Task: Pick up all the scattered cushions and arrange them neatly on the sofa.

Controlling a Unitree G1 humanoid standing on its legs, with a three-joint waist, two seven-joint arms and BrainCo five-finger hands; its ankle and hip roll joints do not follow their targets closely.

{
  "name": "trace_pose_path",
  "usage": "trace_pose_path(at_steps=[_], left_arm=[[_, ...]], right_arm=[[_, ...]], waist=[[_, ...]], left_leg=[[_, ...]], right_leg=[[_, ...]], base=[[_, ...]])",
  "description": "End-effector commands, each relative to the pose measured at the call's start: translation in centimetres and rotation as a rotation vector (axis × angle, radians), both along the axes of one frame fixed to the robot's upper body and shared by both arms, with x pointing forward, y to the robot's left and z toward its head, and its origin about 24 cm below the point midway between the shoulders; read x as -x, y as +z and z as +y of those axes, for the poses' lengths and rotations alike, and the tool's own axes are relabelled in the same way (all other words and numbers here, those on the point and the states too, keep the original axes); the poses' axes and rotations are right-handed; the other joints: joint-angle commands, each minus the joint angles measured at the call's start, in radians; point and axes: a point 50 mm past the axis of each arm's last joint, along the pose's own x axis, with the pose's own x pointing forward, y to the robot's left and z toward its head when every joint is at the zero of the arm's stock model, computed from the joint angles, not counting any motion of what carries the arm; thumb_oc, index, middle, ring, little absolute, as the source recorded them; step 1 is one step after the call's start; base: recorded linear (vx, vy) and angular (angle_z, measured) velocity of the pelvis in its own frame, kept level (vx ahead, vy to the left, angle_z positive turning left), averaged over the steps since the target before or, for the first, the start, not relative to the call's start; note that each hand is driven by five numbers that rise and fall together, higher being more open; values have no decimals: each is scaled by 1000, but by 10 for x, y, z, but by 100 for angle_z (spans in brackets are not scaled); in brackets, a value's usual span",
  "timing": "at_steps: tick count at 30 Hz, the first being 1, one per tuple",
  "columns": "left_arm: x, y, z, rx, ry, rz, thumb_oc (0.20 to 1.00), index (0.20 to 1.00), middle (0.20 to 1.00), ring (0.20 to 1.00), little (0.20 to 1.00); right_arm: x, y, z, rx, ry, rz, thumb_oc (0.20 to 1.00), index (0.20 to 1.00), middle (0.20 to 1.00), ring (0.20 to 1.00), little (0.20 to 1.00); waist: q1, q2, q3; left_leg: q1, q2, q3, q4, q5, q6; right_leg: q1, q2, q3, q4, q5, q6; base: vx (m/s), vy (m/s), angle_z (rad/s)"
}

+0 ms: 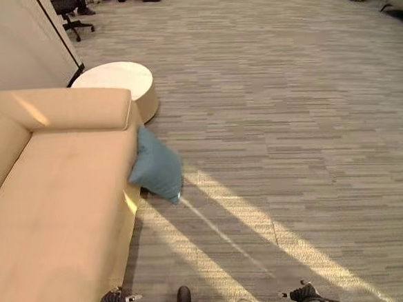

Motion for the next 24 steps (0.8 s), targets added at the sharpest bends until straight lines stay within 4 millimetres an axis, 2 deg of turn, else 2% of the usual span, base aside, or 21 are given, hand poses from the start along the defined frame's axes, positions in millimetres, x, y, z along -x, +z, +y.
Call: trace_pose_path(at_steps=[1, 2, 3, 4, 5, 6, 7, 8, 9, 10, 12, 14, 15, 16, 17, 18, 20, 21, 22, 23, 24], left_arm=[[-3, 3, 6, -16, 27, -33, 1000, 1000, 1000, 1000, 1000], [-11, 5, 2, -7, 20, -56, 1000, 1000, 1000, 1000, 1000], [-13, 5, 0, -4, 10, -56, 1000, 1000, 1000, 1000, 1000], [-12, 4, -1, -2, 6, -51, 1000, 1000, 1000, 1000, 1000], [-2, 0, -3, 7, 21, -21, 1000, 1000, 1000, 1000, 1000], [3, -2, -4, 13, 35, -9, 1000, 1000, 1000, 1000, 1000], [3, -2, -4, 13, 35, -9, 1000, 1000, 1000, 1000, 1000], [5, -3, -5, 26, 51, -5, 1000, 1000, 1000, 1000, 1000], [5, -3, -5, 26, 51, -5, 1000, 1000, 1000, 1000, 1000], [-3, 0, -3, 16, 33, -30, 1000, 1000, 1000, 1000, 1000], [-8, 2, -5, 24, 31, -48, 1000, 1000, 1000, 1000, 1000], [-9, 2, -6, 28, 31, -51, 1000, 1000, 1000, 1000, 1000], [-7, 1, -8, 32, 27, -46, 1000, 1000, 1000, 1000, 1000], [-5, 0, -7, 29, 25, -39, 1000, 1000, 1000, 1000, 1000], [1, -2, -6, 31, 36, -21, 1000, 1000, 1000, 1000, 1000], [5, -2, -4, 16, 28, -4, 1000, 1000, 1000, 1000, 1000], [5, -2, -4, 16, 28, -4, 1000, 1000, 1000, 1000, 1000], [8, -3, -2, 15, 35, 4, 1000, 1000, 1000, 1000, 1000], [8, -3, -2, 15, 35, 4, 1000, 1000, 1000, 1000, 1000], [9, -3, 0, 12, 40, 3, 1000, 1000, 1000, 1000, 1000], [7, -1, 4, 3, 40, -5, 1000, 1000, 1000, 1000, 1000]], right_arm=[[-11, 6, -8, 40, 11, -32, 1000, 1000, 1000, 1000, 1000], [-12, 7, -10, 43, 7, -32, 1000, 1000, 1000, 1000, 1000], [-9, 6, -11, 45, 8, -16, 1000, 1000, 1000, 1000, 1000], [-6, 5, -10, 44, 12, 0, 1000, 1000, 1000, 1000, 1000], [0, 3, -11, 47, 22, 25, 1000, 1000, 1000, 1000, 1000], [1, 3, -11, 46, 28, 26, 1000, 1000, 1000, 1000, 1000], [1, 3, -10, 46, 28, 26, 1000, 1000, 1000, 1000, 1000], [-2, 4, -10, 48, 31, 10, 1000, 1000, 1000, 1000, 1000], [-2, 4, -10, 48, 31, 10, 1000, 1000, 1000, 1000, 1000], [-9, 6, -10, 43, 15, -25, 1000, 1000, 1000, 1000, 1000], [-12, 9, -15, 53, 2, -35, 1000, 1000, 1000, 1000, 1000], [-13, 10, -16, 54, -3, -45, 1000, 1000, 1000, 1000, 1000], [-14, 11, -17, 56, -8, -57, 1000, 1000, 1000, 1000, 1000], [-14, 11, -18, 57, -11, -62, 1000, 1000, 1000, 1000, 1000], [-13, 11, -19, 55, -10, -57, 1000, 1000, 1000, 1000, 1000], [-10, 10, -20, 61, 1, -39, 1000, 1000, 1000, 1000, 1000], [-10, 10, -20, 61, 1, -39, 1000, 1000, 1000, 1000, 1000], [-15, 12, -18, 60, 33, -50, 1000, 1000, 1000, 1000, 1000], [-15, 12, -18, 60, 33, -50, 1000, 1000, 1000, 1000, 1000], [-16, 12, -17, 62, 51, -45, 1000, 1000, 1000, 1000, 1000], [-20, 12, -14, 58, 67, -47, 1000, 1000, 1000, 1000, 1000]], waist=[[8, -16, 14], [-15, -28, 24], [-30, -30, 20], [-36, -35, 16], [-36, -52, -3], [-38, -44, -14], [-41, -48, -17], [-36, -51, -15], [-37, -51, -16], [-16, -86, 24], [14, -84, 44], [23, -79, 47], [31, -70, 38], [36, -60, 32], [38, -48, 19], [31, -41, 11], [32, -41, 11], [43, -32, 0], [43, -32, 0], [48, -29, -5], [44, -21, -6]], left_leg=[[-34, -1, -65, 106, -85, -72], [11, -9, -98, 100, -119, -93], [47, -2, -114, 86, -138, -102], [69, 7, -121, 82, -154, -110], [89, 13, -137, 102, -185, -125], [88, 54, -149, 167, -160, -153], [83, 50, -151, 166, -156, -152], [10, 85, -129, 354, -42, -192], [8, 85, -129, 354, -41, -192], [-167, 116, -89, 575, 20, -163], [-268, 98, -69, 644, -31, -145], [-292, 87, -54, 623, -49, -141], [-305, 64, -2, 481, -54, -135], [-303, 54, 27, 393, -31, -135], [-262, 46, 53, 304, -30, -129], [-225, 44, 66, 255, -18, -133], [-224, 44, 67, 254, -17, -133], [-162, 11, 20, 203, -42, -120], [-161, 10, 20, 202, -41, -120], [-142, 0, 8, 190, -53, -111], [-106, -3, -23, 167, -61, -92]], right_leg=[[88, 64, -7, -322, 273, 14], [76, 98, 51, -537, 298, 38], [64, 110, 75, -608, 322, 48], [56, 110, 71, -638, 336, 57], [83, 97, 54, -664, 358, 57], [111, 116, 70, -642, 341, 38], [107, 111, 69, -642, 342, 38], [136, 114, 44, -634, 325, 17], [135, 114, 44, -634, 325, 17], [193, 118, 51, -650, 303, -25], [243, 134, 40, -679, 278, -36], [264, 140, 34, -684, 261, -37], [297, 146, 14, -690, 234, -31], [310, 155, 8, -693, 223, -28], [321, 161, -5, -687, 205, -24], [320, 165, -10, -655, 186, -25], [320, 165, -10, -655, 185, -25], [297, 122, -47, -507, 174, -6], [298, 121, -47, -506, 173, -6], [283, 101, -55, -450, 178, 7], [217, 78, -31, -294, 198, 27]], base=[[619, -198, 42], [824, -274, 37], [636, -263, 53], [621, -305, 105], [664, -361, 126], [529, -295, 109], [411, -291, 65], [163, -158, 74], [241, -382, 77], [109, -284, 46], [194, -242, 39], [230, -66, -5], [308, -4, -30], [424, 14, 5], [360, 72, 37], [260, 60, 43], [186, 74, 34], [229, 106, 8], [313, 136, 0], [220, 60, -4], [217, 60, -12]])
